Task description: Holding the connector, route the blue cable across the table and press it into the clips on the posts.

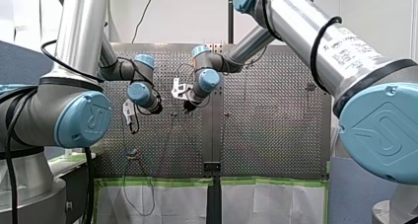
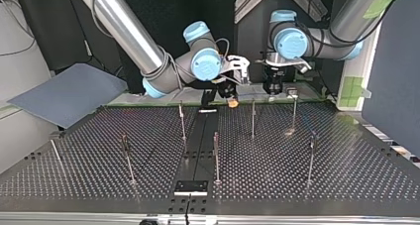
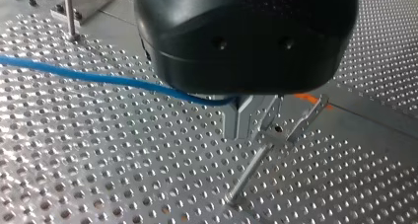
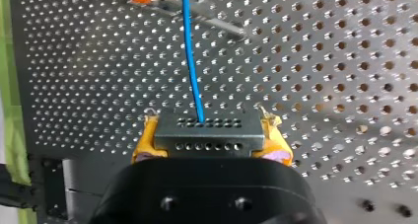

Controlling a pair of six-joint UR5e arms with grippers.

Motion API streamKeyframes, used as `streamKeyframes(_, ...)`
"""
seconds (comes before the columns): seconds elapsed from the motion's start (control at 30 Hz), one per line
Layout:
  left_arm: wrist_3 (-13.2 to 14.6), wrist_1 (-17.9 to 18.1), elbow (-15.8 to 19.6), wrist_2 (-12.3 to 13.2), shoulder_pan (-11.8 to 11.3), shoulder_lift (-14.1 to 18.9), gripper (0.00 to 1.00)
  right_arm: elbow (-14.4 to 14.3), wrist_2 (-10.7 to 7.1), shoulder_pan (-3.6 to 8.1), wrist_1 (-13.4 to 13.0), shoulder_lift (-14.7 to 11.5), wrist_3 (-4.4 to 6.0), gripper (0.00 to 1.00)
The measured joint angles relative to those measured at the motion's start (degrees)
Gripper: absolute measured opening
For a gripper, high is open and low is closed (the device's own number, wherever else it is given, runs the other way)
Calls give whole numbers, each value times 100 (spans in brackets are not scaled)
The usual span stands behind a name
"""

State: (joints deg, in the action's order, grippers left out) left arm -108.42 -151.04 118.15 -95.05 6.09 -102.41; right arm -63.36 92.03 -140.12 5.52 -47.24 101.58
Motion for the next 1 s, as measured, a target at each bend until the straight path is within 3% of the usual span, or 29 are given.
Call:
streamKeyframes(0.5,4,344,-68,31,15,-498,2,-709,-76,84,-654,66,63,0)
streamKeyframes(1.0,-70,493,-160,46,-39,-690,2,-587,-161,293,-709,88,65,0)
